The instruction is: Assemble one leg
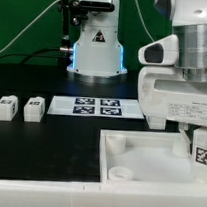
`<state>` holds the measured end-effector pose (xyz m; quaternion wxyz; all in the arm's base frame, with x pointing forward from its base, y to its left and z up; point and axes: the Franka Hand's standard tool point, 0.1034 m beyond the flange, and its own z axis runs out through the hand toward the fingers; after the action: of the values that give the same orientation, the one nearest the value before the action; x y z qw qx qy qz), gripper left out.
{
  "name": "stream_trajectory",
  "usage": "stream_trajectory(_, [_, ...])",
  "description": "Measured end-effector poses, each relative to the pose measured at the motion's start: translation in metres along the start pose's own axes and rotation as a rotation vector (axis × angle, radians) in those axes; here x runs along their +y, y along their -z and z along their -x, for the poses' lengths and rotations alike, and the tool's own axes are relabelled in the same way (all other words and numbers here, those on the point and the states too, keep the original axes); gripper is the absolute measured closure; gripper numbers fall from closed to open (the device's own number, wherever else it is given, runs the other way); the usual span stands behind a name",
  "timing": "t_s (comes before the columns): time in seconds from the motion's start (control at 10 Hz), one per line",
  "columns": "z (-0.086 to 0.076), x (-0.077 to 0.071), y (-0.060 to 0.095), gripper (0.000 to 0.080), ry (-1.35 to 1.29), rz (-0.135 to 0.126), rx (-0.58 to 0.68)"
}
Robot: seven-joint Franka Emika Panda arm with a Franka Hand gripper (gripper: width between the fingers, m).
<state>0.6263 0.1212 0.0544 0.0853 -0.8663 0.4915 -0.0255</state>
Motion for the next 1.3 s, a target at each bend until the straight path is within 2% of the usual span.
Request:
stream_trajectory(0.3, [0.001,0.0,-0.001,0.0521,-0.499,-0.011,-0.014])
stream_trajectory(0.4, [-0.002,-0.001,-0.001,0.0521,-0.728,-0.037,-0.036])
stream_trajectory(0.5, [-0.005,0.001,-0.001,0.0521,-0.839,-0.041,-0.042])
stream_trajectory(0.7, [-0.01,0.005,-0.001,0.0521,-0.972,-0.034,-0.023])
stream_trajectory(0.9, [-0.01,0.006,-0.001,0.0521,-0.945,-0.034,-0.019])
stream_trajectory(1.0, [-0.01,0.006,-0.001,0.0428,-0.943,-0.034,-0.019])
stream_trajectory(1.1, [-0.01,0.006,-0.001,0.0287,-0.942,-0.034,-0.019])
stream_trajectory(1.2, [-0.01,0.006,-0.001,0.0194,-0.942,-0.034,-0.019])
stream_trajectory(1.3, [-0.011,0.005,0.002,0.0194,-0.927,-0.051,-0.017])
